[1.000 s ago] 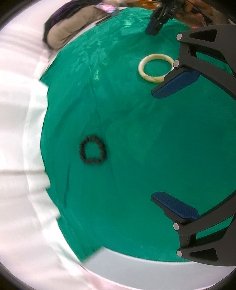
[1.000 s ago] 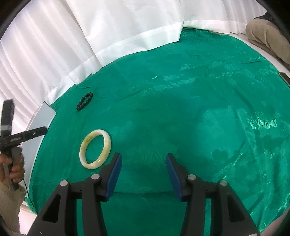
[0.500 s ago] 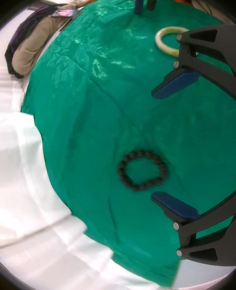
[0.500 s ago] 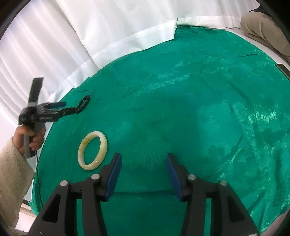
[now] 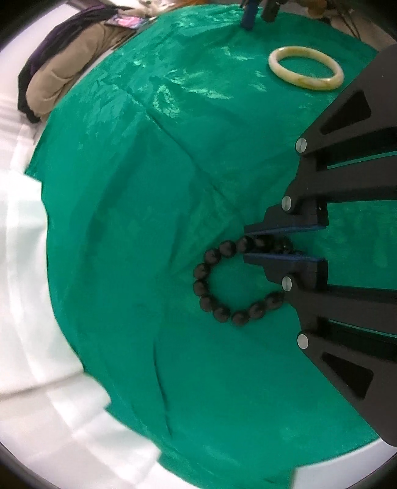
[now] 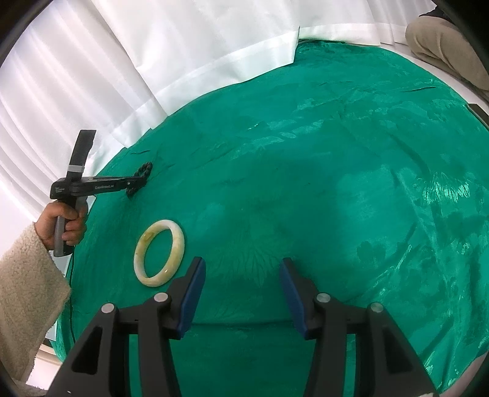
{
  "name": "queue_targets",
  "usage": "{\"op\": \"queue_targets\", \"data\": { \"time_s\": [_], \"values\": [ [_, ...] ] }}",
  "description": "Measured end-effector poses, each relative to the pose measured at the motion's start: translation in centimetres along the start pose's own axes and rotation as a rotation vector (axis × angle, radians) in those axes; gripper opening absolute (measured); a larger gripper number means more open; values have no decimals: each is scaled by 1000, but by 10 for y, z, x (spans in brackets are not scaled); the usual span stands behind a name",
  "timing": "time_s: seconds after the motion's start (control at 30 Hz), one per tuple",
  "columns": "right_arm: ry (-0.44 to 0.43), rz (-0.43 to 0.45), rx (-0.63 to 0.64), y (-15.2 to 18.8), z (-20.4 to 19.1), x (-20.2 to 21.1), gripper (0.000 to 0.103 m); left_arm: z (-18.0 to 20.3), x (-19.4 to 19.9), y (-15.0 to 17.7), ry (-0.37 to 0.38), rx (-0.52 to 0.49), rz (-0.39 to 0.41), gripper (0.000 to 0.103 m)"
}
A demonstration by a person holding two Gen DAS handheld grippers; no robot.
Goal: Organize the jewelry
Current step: 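Carry bracelet and bangle into the white box and open both tools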
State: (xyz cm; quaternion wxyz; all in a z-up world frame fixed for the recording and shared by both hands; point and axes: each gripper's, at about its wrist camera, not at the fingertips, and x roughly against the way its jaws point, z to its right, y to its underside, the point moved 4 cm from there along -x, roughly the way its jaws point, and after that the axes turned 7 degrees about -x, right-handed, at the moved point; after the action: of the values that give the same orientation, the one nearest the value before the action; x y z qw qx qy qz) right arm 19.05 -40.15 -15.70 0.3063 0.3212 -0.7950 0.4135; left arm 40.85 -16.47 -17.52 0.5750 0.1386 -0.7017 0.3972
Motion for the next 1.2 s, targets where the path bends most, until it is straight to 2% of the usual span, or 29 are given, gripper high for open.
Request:
{"op": "queue_targets", "data": {
  "time_s": [0.1,0.23,0.33,0.5,0.63,0.7,0.73,0.77,0.8,0.87,0.97,1.13,1.2],
  "values": [
    [-17,2,-2,-2,0,4,51,-11,29,22,51,139,55,9],
    [-31,-12,-9,-8,1,6,51,-26,87,62,192,378,195,9],
    [-37,-35,4,-15,-3,4,51,-29,124,95,210,499,275,9],
    [-89,-168,111,-20,-36,-24,51,-27,176,148,159,628,361,9],
    [-30,-220,205,-16,-63,-56,51,-22,210,189,91,700,408,9],
    [23,-202,291,-12,-77,-65,51,-20,224,207,58,719,420,9],
    [60,-194,336,-11,-83,-67,43,-18,229,213,45,724,420,9],
    [95,-188,371,-11,-88,-69,23,-18,235,221,31,731,421,9],
    [124,-190,393,-11,-91,-71,12,-16,240,225,23,738,423,9],
    [138,-200,390,-13,-94,-70,11,-18,255,240,12,761,435,9],
    [102,-186,375,-19,-106,-57,12,-28,286,261,-3,805,482,9],
    [-40,-150,370,-34,-152,-27,12,-55,350,304,-95,874,574,9],
    [-115,-142,380,-41,-183,-18,12,-71,369,321,-133,903,593,9]
  ]
}}
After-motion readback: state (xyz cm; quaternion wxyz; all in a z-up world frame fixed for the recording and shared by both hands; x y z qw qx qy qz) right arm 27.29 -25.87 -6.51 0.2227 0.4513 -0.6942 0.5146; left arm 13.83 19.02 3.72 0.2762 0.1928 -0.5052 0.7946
